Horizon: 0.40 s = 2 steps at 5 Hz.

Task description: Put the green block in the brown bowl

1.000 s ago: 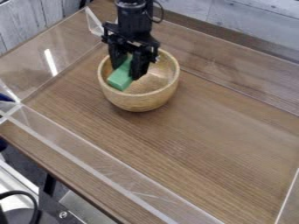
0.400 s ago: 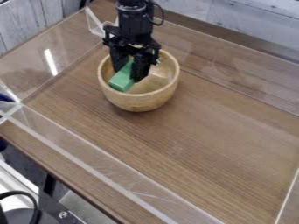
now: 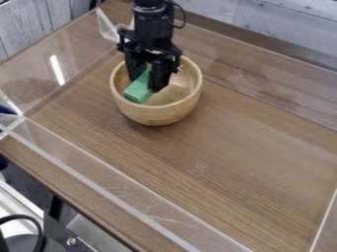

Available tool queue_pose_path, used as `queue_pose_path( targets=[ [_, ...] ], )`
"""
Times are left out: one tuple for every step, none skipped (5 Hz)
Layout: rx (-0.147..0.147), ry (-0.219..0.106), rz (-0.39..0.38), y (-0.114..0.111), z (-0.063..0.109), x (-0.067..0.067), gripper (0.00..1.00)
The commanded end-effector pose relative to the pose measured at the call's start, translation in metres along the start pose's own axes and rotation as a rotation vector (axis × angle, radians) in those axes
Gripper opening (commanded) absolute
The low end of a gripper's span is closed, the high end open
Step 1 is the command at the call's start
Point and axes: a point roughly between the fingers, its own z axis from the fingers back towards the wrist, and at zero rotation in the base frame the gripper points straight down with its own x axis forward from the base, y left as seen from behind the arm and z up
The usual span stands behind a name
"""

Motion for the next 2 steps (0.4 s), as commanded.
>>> queue_pose_path(
  targets=[
    [0.013, -0.048, 0.003, 0.0025, 0.0147, 0.0025, 0.00],
    [0.009, -0.052, 0.001, 0.0014, 0.0157, 0.0024, 0.00]
  ],
)
